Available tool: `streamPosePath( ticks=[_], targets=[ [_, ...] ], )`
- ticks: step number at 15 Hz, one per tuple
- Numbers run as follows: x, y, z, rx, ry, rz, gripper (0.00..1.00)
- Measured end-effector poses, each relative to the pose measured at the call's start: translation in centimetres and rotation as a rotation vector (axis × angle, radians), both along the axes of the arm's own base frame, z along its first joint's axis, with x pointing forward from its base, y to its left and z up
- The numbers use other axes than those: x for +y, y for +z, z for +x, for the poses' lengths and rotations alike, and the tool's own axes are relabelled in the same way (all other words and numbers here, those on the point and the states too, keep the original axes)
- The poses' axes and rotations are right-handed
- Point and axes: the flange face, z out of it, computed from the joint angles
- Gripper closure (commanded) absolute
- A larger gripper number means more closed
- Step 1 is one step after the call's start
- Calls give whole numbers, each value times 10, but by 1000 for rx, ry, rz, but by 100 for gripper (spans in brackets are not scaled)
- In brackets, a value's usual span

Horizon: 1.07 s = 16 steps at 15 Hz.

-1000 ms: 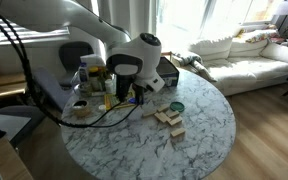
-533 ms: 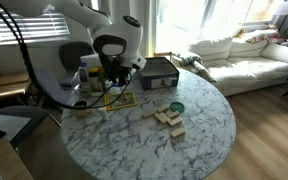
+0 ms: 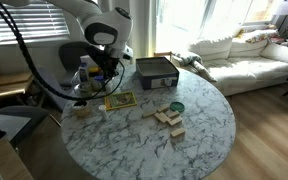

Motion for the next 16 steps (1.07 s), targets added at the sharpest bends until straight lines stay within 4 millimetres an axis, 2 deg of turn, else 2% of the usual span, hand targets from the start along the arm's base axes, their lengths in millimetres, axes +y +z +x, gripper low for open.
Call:
streamPosePath(
  ticks=[5, 7, 9, 13, 16],
  targets=[
    [-1, -1, 0, 1, -1, 0, 99],
    [6, 0, 1, -8, 36, 6, 99],
    [29, 3, 0, -20, 124, 28, 99],
    [97, 17, -5, -56, 325, 61, 99],
    [146, 19, -10, -73, 437, 73, 99]
  ],
)
